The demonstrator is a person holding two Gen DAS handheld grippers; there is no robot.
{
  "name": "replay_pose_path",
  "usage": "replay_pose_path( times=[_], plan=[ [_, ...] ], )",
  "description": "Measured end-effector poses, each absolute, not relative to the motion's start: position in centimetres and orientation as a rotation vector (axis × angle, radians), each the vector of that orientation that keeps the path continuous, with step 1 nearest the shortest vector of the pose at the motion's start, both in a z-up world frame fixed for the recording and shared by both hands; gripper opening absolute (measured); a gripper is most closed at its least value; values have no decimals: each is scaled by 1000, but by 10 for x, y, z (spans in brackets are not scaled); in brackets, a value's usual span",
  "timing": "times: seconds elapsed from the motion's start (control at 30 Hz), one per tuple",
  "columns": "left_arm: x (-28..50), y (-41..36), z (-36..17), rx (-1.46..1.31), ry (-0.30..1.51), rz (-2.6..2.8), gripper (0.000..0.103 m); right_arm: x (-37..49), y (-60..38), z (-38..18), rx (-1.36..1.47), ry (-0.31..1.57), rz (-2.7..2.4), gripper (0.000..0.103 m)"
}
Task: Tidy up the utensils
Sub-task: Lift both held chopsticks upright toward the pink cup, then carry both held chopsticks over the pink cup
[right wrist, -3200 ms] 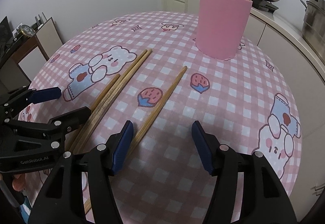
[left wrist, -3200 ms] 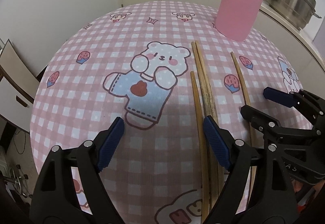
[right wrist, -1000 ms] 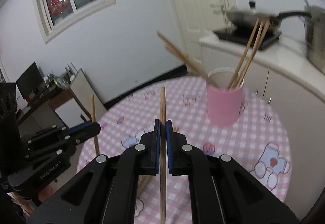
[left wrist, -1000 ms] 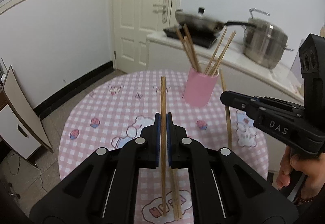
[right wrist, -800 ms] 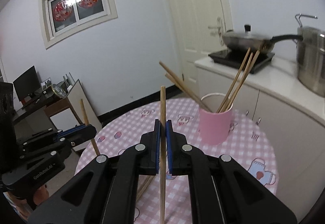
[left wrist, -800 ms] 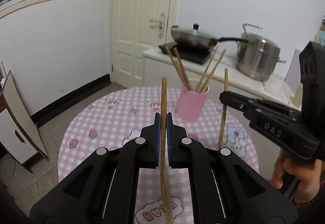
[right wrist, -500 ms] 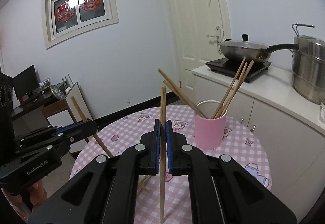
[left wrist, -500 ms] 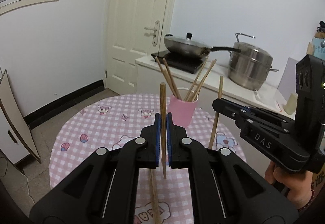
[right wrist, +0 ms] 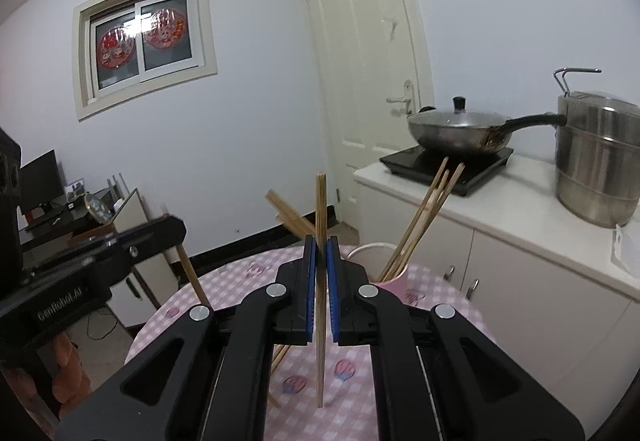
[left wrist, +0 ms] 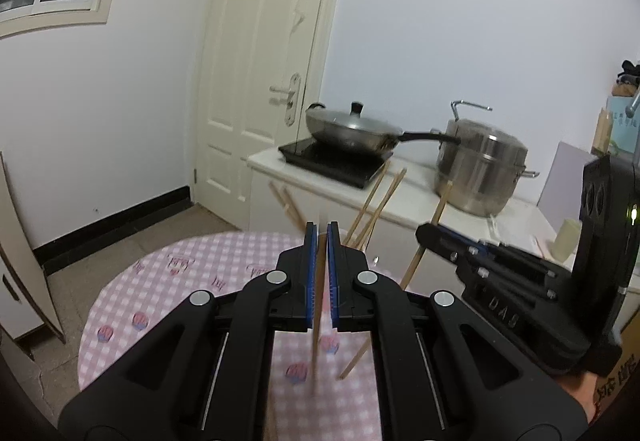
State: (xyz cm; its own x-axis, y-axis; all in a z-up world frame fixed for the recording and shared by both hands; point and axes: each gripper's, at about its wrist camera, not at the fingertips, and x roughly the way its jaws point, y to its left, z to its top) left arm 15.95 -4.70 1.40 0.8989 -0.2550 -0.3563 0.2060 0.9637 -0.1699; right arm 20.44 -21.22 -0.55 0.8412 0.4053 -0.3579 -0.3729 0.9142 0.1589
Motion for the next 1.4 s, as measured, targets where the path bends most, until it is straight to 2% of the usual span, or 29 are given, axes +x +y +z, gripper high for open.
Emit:
replay_pose_path(
  times=[0.23, 0.6, 0.77, 0.8, 0.83, 0.9, 1.2, 1.33, 1.4],
  plan=[
    [193, -72, 26, -91, 365, -263, 6, 222, -227, 0, 82, 379, 385, 4],
    [235, -42, -41, -213, 644, -285, 7, 243, -233, -16, 119, 474, 422, 4],
    [243, -51, -61, -189, 721, -320, 7, 249, -227, -20, 111, 509, 421, 4],
    [245, -55, -64, -181, 729, -326, 11, 251, -227, -21, 110, 515, 423, 4],
    [247, -59, -67, -176, 741, -336, 35, 251, -226, -23, 109, 524, 425, 4],
    [246, -63, -70, -182, 717, -334, 74, 252, -226, -23, 107, 529, 424, 4],
    [270, -83, -93, -86, 773, -299, 73, 258, -231, -22, 100, 548, 428, 4],
    [283, -90, -103, -59, 811, -295, 51, 263, -233, -23, 98, 553, 429, 5],
    [290, -93, -108, -48, 824, -287, 46, 265, -234, -23, 97, 555, 431, 5]
  ],
)
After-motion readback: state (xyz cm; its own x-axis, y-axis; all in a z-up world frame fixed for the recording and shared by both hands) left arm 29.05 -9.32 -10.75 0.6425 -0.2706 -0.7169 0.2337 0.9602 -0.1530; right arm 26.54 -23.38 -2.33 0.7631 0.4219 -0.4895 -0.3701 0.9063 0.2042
